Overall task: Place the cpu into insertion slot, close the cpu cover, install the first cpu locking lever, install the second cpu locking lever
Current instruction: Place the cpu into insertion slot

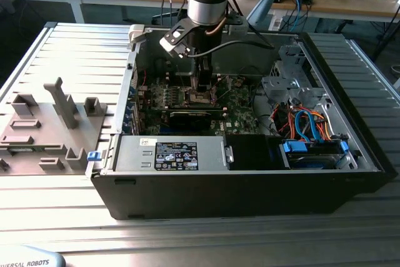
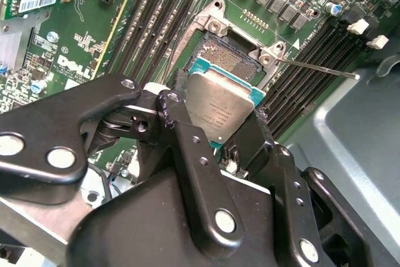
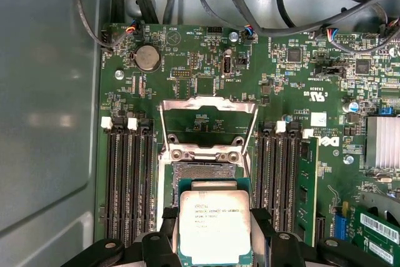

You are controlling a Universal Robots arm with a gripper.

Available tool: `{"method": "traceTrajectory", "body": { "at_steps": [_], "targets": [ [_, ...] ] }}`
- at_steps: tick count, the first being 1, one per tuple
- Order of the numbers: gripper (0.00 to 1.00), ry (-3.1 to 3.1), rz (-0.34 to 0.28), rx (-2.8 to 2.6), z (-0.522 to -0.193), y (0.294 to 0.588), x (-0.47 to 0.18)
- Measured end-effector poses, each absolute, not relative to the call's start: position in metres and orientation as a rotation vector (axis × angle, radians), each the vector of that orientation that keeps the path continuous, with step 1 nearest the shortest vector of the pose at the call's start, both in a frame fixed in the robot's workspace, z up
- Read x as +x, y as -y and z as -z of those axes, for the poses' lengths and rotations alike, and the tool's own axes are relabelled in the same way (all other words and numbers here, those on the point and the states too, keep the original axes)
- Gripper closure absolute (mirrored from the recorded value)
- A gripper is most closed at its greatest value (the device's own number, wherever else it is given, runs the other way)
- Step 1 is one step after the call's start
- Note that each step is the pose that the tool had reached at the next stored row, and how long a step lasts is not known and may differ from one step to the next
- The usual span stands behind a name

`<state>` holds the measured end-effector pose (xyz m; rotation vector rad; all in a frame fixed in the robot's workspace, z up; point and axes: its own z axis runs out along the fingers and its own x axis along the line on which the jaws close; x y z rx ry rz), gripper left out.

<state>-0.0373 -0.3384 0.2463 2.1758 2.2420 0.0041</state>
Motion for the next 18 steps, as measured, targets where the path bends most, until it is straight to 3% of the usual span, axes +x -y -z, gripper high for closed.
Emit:
{"method": "traceTrajectory", "body": {
  "at_steps": [18],
  "targets": [
    [0.46, -2.242, -0.004, 2.176, -0.2417, 0.3384, -0.0373]
  ]
}}
